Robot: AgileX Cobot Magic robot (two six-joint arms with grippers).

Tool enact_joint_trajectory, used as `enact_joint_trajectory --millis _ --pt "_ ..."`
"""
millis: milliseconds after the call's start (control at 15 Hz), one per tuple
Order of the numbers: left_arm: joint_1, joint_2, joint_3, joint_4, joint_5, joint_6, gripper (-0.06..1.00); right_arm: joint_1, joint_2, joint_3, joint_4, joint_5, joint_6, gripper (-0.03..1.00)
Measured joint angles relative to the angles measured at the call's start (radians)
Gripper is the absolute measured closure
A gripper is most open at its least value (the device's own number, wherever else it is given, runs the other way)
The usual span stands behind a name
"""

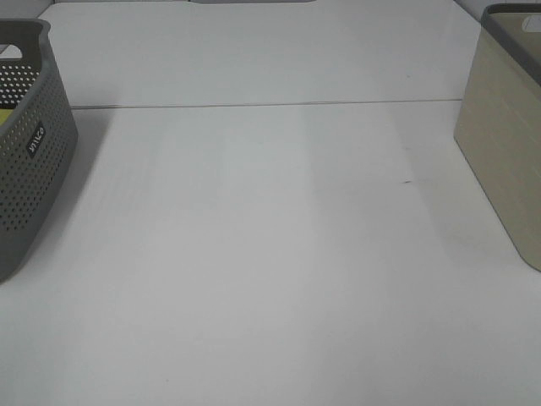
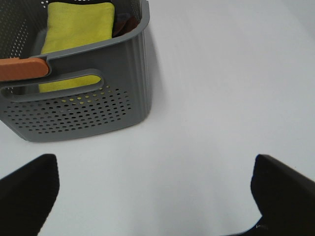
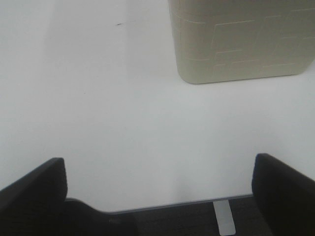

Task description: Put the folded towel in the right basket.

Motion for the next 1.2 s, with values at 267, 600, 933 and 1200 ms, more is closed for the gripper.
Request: enact_joint_trajectory --millis 267,600,933,1200 --pt "0.000 0.000 0.000 0.000 0.000 0.000 -0.04 0.000 0.000 0.024 0.038 -0.051 -0.101 -0.01" --pt "0.000 0.000 0.000 0.001 0.000 0.000 -0.04 0.043 0.000 0.027 0.071 -0.051 -0.152 -0.01" --pt "0.000 0.000 0.000 0.002 0.000 0.000 -0.04 0.070 0.000 0.027 0.071 -0.051 -0.152 -0.01" --pt "0.000 0.000 0.000 0.002 0.000 0.000 -0.04 0.070 0.000 0.027 0.071 -0.051 -0.152 -0.01"
